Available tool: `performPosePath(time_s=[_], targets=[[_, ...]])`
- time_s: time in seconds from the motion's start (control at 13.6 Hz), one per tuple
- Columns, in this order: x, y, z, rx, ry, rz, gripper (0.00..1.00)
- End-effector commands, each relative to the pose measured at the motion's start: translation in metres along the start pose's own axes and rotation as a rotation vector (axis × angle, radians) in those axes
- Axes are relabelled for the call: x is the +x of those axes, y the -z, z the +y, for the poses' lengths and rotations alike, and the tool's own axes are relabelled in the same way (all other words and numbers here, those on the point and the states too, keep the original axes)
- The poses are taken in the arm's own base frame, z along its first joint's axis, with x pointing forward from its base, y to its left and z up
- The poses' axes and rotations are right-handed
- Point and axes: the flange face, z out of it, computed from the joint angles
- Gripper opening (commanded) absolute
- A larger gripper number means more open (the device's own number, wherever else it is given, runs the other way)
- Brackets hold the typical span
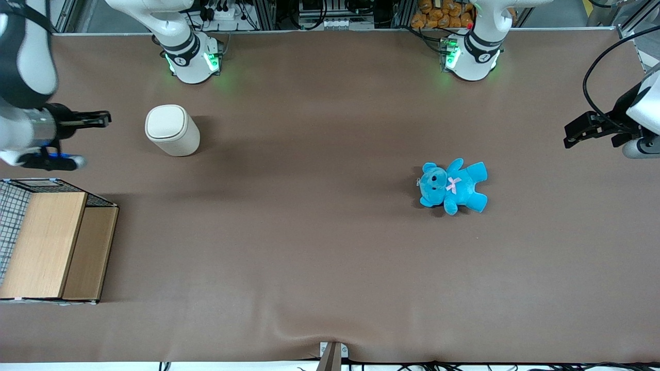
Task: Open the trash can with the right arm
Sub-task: 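Move the right gripper to the white trash can's lid edge, then push the trash can lid upward with the right gripper to flip it open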
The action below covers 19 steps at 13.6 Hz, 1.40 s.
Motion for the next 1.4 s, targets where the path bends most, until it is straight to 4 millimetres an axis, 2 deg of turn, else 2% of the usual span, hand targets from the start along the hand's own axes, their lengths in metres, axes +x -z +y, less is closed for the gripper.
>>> performPosePath(time_s=[0.0,0.29,0.74,0.88,1.32], targets=[[0.006,-0.036,0.003,-0.003,-0.002,-0.044,0.0],[0.025,-0.091,0.013,0.021,-0.019,-0.081,0.0],[0.047,-0.169,0.01,0.075,-0.028,-0.082,0.0],[0.051,-0.184,0.01,0.074,-0.031,-0.069,0.0],[0.066,-0.204,0.018,0.085,-0.043,-0.091,0.0]])
